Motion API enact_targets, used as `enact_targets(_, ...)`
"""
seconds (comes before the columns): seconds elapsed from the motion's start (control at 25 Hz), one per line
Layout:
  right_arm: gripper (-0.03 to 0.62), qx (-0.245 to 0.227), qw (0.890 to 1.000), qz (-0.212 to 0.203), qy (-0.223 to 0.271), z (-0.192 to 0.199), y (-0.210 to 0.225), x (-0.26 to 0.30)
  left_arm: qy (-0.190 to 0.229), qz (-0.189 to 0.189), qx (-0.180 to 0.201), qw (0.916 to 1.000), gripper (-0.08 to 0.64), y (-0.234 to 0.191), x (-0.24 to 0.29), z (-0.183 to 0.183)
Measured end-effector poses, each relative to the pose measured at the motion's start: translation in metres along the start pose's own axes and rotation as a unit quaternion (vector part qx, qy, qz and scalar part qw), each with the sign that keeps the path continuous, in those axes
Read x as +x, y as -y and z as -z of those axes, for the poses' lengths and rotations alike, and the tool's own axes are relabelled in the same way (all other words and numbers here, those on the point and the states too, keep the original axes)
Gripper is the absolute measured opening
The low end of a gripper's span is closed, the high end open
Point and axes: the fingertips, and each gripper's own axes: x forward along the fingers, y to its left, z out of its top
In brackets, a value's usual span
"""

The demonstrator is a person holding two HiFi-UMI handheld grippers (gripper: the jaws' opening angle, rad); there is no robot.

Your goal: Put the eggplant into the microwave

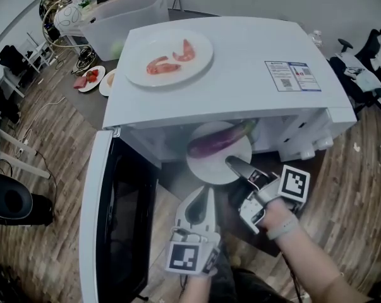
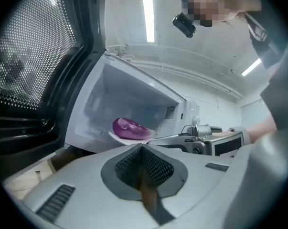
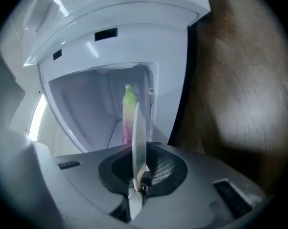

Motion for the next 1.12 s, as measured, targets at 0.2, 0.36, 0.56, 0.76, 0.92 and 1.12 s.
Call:
enact_targets(0.2, 0.023, -0.003, 1.000, 0.004, 0.000, -0.002, 0.000, 0.004, 0.001, 0.006, -0.003, 1.0000, 0.000, 0.005, 0.005, -0.002)
enact_targets(0.36, 0.023, -0.005, 1.000, 0.005, -0.001, -0.003, 0.000, 0.009, -0.003, 0.021, 0.006, 0.9997, 0.000, 0.013, 0.009, -0.001)
enact_targets(0.56, 0.025, -0.006, 1.000, 0.006, 0.000, -0.003, 0.000, 0.017, -0.005, 0.025, 0.006, 0.9997, 0.000, 0.012, 0.017, -0.003)
enact_targets(0.76, 0.029, -0.015, 1.000, 0.005, -0.010, -0.003, -0.002, 0.021, 0.002, 0.023, 0.002, 0.9997, 0.000, 0.008, 0.019, -0.006)
enact_targets(0.92, 0.049, -0.043, 0.999, -0.001, -0.027, 0.000, -0.006, 0.023, 0.006, 0.018, 0.003, 0.9998, 0.000, 0.004, 0.021, -0.009)
enact_targets(1.12, 0.093, -0.074, 0.996, -0.001, -0.056, 0.007, -0.009, 0.025, 0.005, 0.013, 0.003, 0.9999, 0.000, -0.001, 0.022, -0.010)
